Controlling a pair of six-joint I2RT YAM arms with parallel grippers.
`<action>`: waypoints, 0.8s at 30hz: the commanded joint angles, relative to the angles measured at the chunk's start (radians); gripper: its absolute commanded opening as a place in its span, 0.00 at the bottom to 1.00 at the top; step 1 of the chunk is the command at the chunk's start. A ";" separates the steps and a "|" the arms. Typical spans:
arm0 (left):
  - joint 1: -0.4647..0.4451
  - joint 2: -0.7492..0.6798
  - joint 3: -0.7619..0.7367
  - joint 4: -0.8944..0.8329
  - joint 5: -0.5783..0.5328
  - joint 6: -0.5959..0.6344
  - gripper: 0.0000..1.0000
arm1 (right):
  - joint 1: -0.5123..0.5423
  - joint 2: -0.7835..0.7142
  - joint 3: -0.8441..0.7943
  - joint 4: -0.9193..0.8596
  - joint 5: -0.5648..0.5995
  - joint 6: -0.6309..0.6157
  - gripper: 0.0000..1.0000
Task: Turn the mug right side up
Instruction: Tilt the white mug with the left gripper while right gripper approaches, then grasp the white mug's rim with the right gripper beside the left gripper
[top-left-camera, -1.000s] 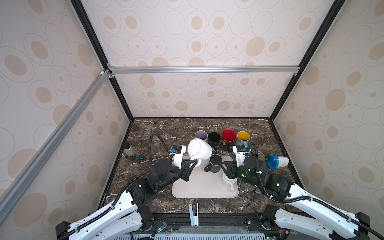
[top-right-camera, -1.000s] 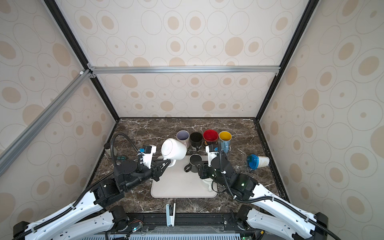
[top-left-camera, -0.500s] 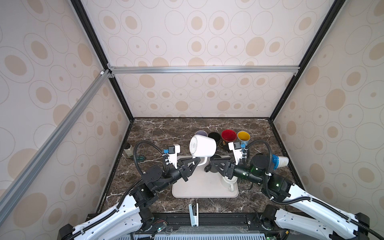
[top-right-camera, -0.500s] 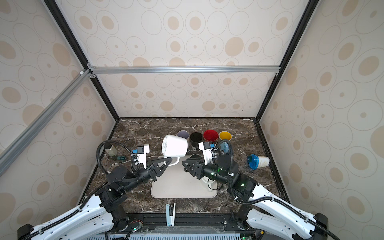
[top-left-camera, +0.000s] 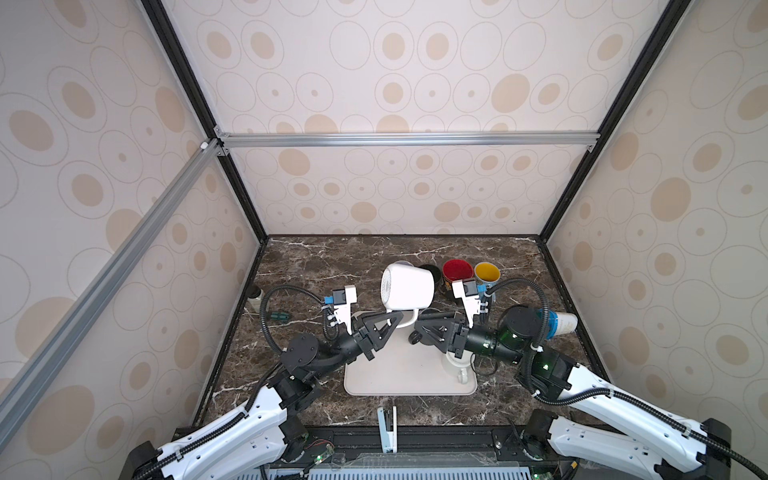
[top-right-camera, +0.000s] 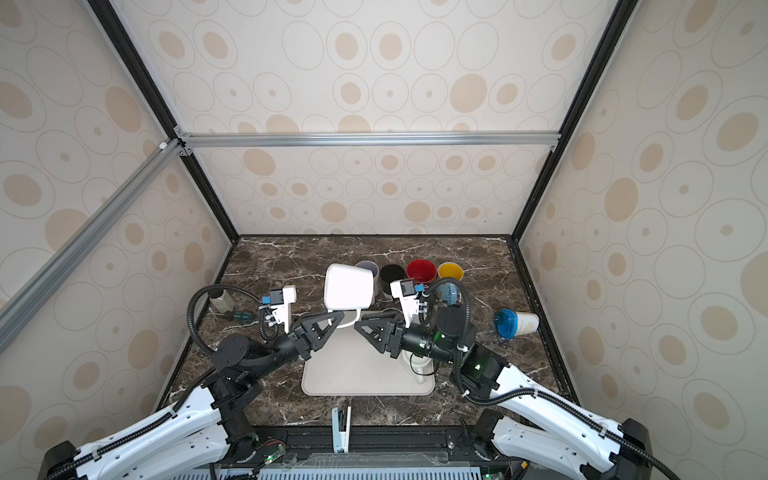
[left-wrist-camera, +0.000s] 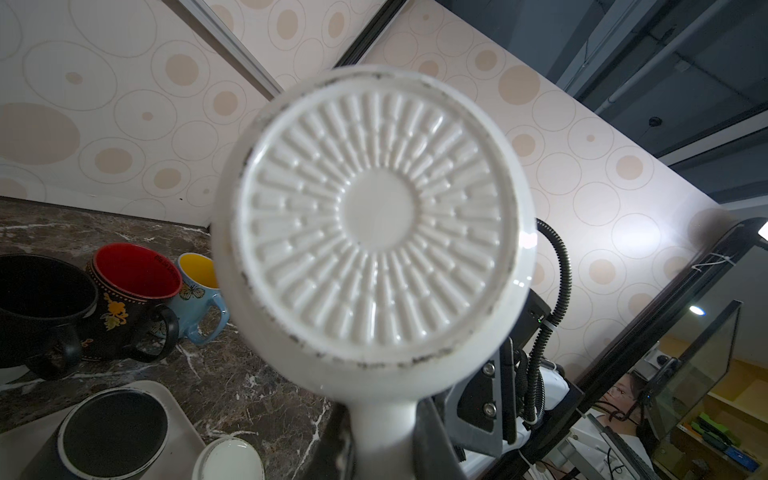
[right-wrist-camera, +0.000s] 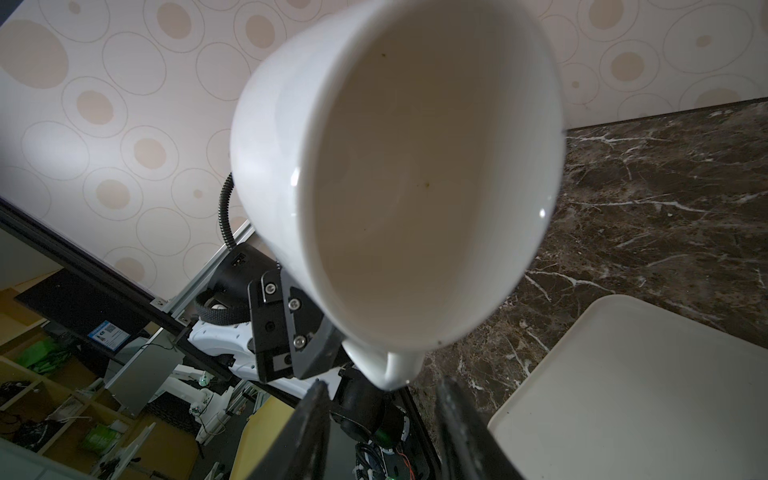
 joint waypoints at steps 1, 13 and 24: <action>0.008 0.007 0.014 0.216 0.044 -0.036 0.00 | -0.025 0.024 0.000 0.107 -0.034 0.027 0.44; 0.008 0.090 -0.065 0.414 0.050 -0.113 0.00 | -0.081 0.149 0.010 0.387 -0.119 0.164 0.33; 0.010 0.127 -0.068 0.459 0.070 -0.123 0.00 | -0.087 0.187 0.044 0.440 -0.143 0.184 0.28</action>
